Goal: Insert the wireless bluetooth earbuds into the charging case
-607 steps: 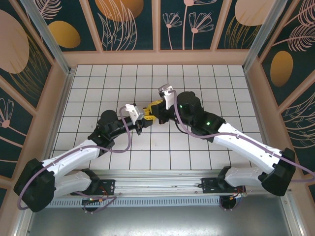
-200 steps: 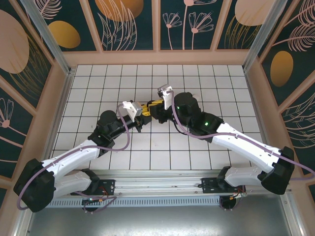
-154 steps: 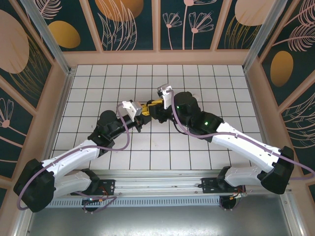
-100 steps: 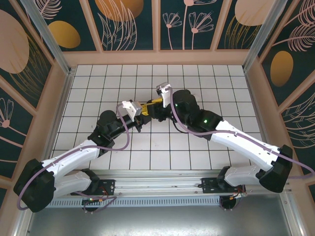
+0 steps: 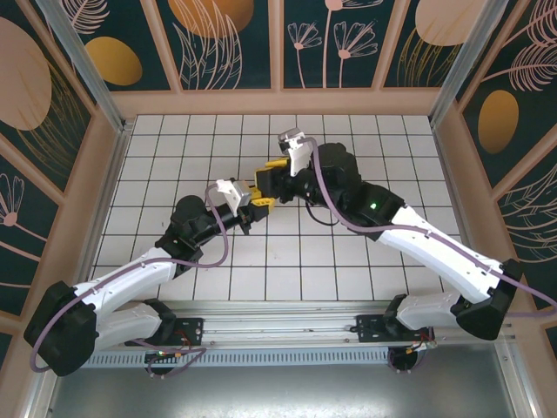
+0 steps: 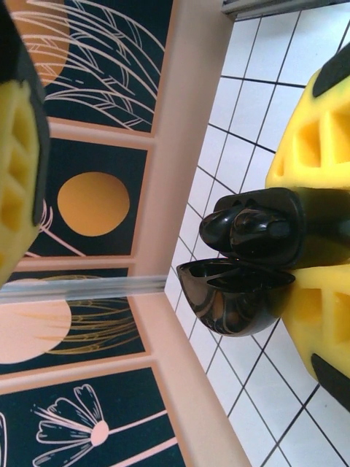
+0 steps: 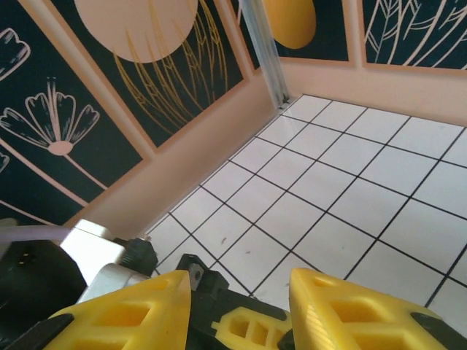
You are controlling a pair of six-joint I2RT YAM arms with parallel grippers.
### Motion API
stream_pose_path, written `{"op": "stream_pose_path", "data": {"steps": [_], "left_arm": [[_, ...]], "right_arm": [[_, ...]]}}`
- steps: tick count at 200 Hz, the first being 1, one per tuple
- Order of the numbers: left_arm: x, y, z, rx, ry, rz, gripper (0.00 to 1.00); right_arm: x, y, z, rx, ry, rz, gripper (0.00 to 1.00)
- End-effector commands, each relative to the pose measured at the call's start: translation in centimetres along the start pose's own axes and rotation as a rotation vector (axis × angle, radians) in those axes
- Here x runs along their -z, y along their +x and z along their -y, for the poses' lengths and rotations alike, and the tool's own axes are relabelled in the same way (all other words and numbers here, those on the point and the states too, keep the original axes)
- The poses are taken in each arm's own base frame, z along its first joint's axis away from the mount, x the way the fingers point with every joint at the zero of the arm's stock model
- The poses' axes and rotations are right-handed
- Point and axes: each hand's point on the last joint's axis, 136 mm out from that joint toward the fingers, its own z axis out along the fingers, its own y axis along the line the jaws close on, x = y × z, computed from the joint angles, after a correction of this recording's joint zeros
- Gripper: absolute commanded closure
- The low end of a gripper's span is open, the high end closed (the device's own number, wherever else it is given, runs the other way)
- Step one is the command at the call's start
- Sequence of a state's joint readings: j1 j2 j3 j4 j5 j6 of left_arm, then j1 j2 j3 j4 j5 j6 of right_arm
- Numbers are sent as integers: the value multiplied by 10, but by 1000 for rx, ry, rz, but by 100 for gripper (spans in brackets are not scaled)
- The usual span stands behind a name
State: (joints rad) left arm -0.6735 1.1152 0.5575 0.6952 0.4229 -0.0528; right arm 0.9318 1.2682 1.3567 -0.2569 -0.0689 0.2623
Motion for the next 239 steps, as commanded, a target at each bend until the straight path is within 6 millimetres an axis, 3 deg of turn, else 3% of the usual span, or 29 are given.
{"op": "stream_pose_path", "data": {"steps": [1,41,64,126,239], "left_arm": [[0,-13,12,-39,68,26,100],[3,-22,29,-75,157,54,100],[2,-29,39,-83,224,71,100],[-7,-41,43,-83,273,84,100],[-15,-37,30,-27,220,68,100]], "right_arm": [[9,-9,5,-64,-26,-20,59],[21,-1,43,-233,-69,-73,59],[24,10,56,-330,-118,-119,61],[18,38,46,-437,-258,-231,70],[31,47,23,-414,-391,-283,80]]}}
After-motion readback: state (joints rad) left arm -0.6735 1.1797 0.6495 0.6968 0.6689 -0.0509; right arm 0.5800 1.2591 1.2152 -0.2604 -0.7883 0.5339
